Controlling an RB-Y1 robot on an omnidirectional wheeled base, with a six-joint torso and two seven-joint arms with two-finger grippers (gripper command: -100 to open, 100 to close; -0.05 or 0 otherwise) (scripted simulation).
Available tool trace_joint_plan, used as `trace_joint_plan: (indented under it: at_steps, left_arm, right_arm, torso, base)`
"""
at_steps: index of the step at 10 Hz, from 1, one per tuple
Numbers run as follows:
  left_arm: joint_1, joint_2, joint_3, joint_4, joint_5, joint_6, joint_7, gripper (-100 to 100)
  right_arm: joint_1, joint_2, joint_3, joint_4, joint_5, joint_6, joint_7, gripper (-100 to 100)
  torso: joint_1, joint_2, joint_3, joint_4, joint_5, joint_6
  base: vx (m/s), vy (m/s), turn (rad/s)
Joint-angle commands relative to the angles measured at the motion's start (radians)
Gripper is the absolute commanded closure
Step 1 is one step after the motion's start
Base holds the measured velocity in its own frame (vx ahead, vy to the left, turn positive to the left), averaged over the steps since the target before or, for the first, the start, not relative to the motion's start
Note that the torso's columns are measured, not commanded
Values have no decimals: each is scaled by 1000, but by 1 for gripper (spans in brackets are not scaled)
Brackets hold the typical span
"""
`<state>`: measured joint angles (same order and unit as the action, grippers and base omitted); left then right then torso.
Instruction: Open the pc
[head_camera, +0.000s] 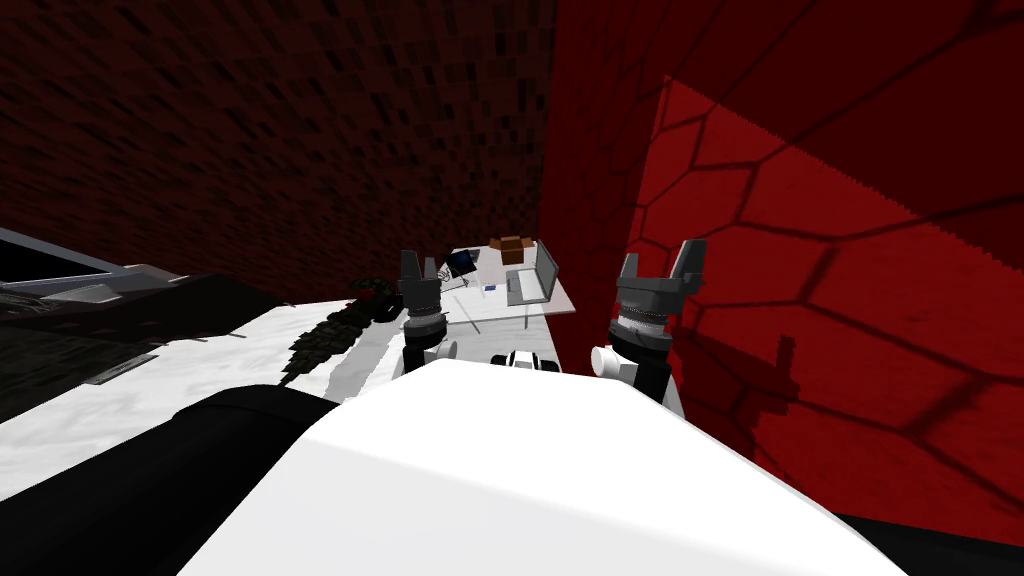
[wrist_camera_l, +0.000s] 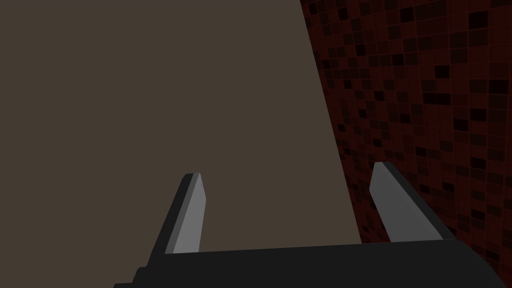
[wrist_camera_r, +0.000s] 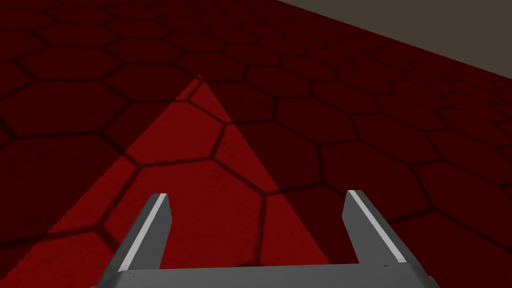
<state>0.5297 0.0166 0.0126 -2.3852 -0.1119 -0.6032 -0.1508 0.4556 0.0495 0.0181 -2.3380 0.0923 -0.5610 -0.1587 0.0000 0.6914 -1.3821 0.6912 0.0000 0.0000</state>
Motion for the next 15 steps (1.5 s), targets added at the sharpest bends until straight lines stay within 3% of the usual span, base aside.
trace_joint_plan:
  at_steps: [1, 7, 11, 12, 15]
  left_arm:
    - [0, 0, 0, 0, 0, 0, 0, 0]
    - [0, 0, 0, 0, 0, 0, 0, 0]
    - [0, 0, 0, 0, 0, 0, 0, 0]
    - [0, 0, 0, 0, 0, 0, 0, 0]
    - [0, 0, 0, 0, 0, 0, 0, 0]
  right_arm:
    - [-2, -74, -5, 9, 18, 3, 17, -100]
    - [-14, -232, -44, 59, 135, 25, 125, -100]
    - [-25, -302, -86, 107, 255, 48, 237, -100]
    - [-25, -302, -86, 107, 262, 48, 238, -100]
    - [-36, -344, -121, 148, 356, 68, 327, -100]
  torso:
    - [0, 34, -69, 33, 0, 0]
    - [0, 46, -94, 47, 0, 0]
    - [0, 46, -94, 47, 0, 0]
    - [0, 47, -94, 47, 0, 0]
    - [0, 46, -94, 47, 0, 0]
  base:
    - [0, 13, 5]
    - [6, 31, -2]
    - [8, 52, -15]
    - [1, 38, -8]
    - [8, 46, -14]
